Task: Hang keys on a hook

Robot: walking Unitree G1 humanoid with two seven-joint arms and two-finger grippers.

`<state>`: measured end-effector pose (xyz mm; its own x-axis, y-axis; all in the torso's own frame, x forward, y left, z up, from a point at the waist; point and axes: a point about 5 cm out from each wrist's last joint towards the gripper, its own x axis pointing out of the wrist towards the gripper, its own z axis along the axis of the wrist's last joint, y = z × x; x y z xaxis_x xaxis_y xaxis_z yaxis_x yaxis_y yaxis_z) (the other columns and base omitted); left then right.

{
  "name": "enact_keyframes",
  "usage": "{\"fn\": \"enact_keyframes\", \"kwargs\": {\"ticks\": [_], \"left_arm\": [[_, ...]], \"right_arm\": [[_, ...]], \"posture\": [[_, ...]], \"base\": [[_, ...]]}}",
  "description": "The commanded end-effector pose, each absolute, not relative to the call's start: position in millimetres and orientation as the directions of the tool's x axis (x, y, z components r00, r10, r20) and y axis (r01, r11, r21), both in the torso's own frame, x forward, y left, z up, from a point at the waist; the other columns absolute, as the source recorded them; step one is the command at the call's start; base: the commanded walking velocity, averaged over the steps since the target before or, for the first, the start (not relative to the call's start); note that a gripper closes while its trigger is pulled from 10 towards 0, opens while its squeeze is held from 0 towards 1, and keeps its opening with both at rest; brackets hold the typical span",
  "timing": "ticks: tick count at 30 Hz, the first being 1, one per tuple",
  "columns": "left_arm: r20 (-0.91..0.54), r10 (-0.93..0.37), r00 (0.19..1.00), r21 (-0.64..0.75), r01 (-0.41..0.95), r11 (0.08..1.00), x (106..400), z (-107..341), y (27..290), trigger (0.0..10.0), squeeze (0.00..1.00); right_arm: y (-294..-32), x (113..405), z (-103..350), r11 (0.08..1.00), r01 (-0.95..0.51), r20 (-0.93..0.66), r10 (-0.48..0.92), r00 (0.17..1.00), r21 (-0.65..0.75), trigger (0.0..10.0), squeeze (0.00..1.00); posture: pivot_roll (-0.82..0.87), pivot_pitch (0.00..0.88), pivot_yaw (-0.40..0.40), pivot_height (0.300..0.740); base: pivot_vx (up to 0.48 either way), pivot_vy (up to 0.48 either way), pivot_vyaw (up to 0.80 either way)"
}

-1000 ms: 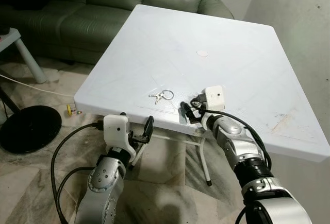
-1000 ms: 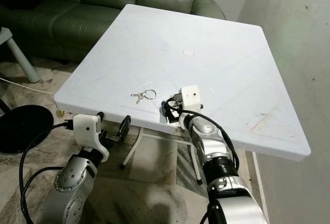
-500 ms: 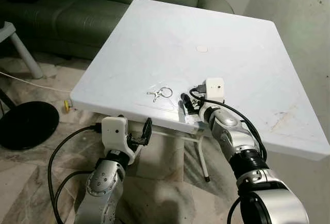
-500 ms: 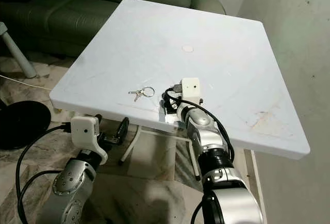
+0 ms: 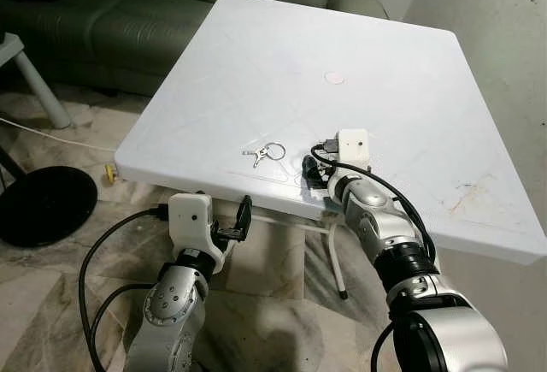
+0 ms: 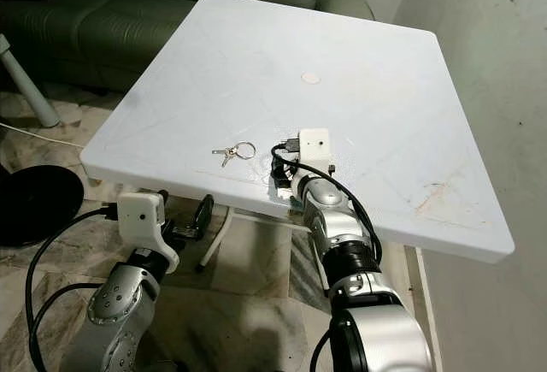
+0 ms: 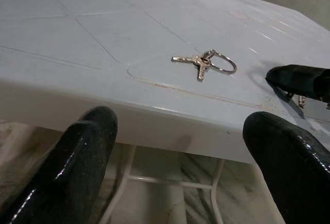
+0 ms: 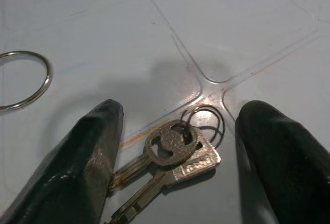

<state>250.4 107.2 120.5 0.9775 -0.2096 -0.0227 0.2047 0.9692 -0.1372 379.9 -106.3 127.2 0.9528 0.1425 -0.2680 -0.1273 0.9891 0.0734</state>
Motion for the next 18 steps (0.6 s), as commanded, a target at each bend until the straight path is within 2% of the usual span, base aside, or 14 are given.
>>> {"fn": "enact_keyframes", "kwargs": {"ticks": [1, 18], "left_arm": [[-0.016, -0.215, 0.976, -0.145, 0.211, 0.967, 247.9, 123.6, 101.8, 10.0, 0.00], [-0.013, -0.213, 0.977, -0.153, 0.209, 0.966, 247.4, 124.5, 100.0, 10.0, 0.00]], "right_arm": [[-110.2, 380.5, 125.7, 0.993, -0.098, -0.284, 0.115, 0.952, 0.074, 0.0, 0.00], [-108.7, 381.2, 125.8, 0.991, -0.097, -0.281, 0.120, 0.952, 0.094, 0.0, 0.00]], "posture": [[0.12, 0.163, -0.140, 0.740], [0.12, 0.169, -0.141, 0.740]], "base": [[0.000, 0.000, 0.00], [0.000, 0.000, 0.00]]}}
